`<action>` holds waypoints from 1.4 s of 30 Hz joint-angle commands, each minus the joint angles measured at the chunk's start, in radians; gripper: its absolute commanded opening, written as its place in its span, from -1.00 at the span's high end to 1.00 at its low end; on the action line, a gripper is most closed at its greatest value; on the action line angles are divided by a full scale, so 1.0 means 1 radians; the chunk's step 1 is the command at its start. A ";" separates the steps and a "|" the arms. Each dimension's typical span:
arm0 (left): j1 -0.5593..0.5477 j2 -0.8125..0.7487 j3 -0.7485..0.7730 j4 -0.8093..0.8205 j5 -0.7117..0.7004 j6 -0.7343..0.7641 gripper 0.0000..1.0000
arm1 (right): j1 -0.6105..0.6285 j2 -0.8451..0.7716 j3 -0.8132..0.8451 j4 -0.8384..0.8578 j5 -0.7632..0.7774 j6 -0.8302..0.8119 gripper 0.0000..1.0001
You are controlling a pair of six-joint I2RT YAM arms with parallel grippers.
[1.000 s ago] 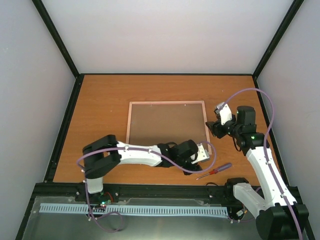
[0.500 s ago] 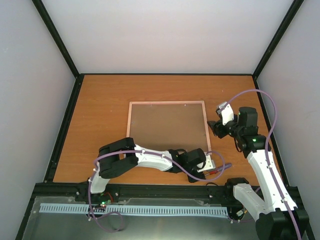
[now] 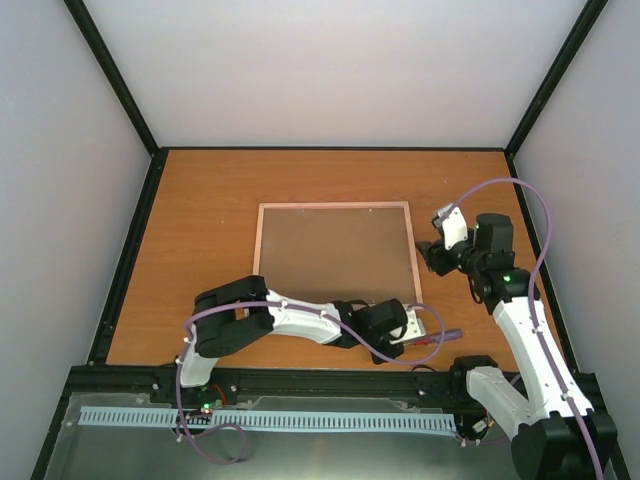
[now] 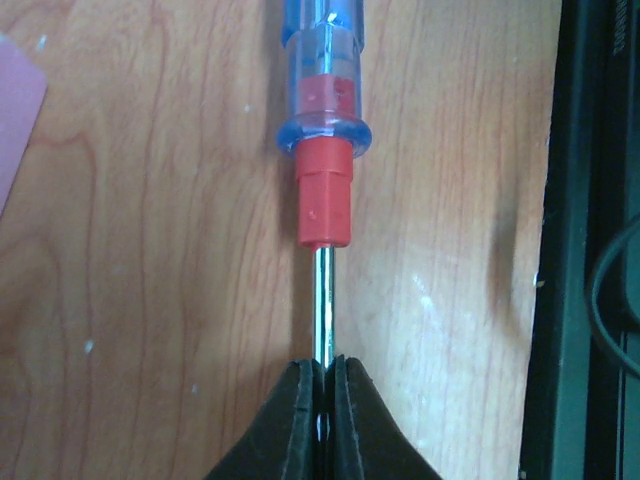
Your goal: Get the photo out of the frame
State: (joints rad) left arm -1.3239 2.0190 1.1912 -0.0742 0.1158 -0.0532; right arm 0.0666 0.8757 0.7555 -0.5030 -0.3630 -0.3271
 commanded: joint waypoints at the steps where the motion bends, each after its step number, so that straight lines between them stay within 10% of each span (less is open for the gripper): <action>1: -0.012 -0.082 -0.044 0.017 -0.055 0.013 0.98 | -0.008 0.026 -0.006 0.024 0.016 -0.001 -0.30; 35: -0.012 -0.569 -0.299 -0.095 -0.210 -0.124 0.98 | -0.008 0.001 0.014 0.014 -0.021 0.031 -0.30; 42: 0.005 -0.735 -0.475 0.070 -0.295 -0.146 0.98 | -0.010 0.091 0.147 -0.179 -0.264 0.024 -0.32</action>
State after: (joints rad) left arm -1.3239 1.3731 0.7918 -0.1383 -0.1047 -0.1741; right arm 0.0650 0.9070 0.8150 -0.5686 -0.4595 -0.3046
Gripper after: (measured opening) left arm 0.044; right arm 0.656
